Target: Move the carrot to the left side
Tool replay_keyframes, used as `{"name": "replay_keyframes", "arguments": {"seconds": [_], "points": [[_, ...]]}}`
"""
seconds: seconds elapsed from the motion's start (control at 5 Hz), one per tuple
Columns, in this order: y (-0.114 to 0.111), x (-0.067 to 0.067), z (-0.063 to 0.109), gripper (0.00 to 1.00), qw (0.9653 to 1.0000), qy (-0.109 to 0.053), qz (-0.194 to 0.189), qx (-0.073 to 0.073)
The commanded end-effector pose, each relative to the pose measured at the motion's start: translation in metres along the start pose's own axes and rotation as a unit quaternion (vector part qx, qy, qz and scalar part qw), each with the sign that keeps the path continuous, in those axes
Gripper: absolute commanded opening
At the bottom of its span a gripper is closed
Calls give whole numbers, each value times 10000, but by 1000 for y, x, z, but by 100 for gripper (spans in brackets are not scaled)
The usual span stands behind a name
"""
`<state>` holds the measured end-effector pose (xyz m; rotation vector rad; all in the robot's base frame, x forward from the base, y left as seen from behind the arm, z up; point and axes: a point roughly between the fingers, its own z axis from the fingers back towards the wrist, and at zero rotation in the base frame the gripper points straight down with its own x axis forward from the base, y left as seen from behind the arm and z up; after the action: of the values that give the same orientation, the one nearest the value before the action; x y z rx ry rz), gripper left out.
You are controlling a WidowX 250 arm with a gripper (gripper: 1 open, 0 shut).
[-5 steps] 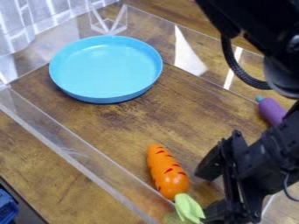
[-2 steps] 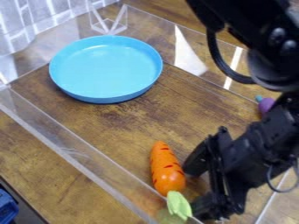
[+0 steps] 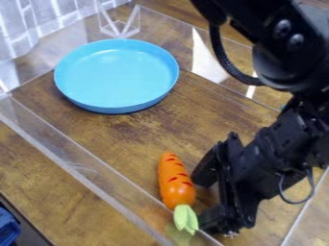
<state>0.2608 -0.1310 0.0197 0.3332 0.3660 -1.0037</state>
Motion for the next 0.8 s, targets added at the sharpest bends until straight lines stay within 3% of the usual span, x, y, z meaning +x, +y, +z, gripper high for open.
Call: {"name": "replay_keyframes", "arguments": {"seconds": [0.0,0.2,0.6], "points": [[4,-8,5,0,9999,-111,-94,88],[5,-14,4,0,9993,-106,-304,169],[23,-33,5,0,9997,-82,-175,131]]}}
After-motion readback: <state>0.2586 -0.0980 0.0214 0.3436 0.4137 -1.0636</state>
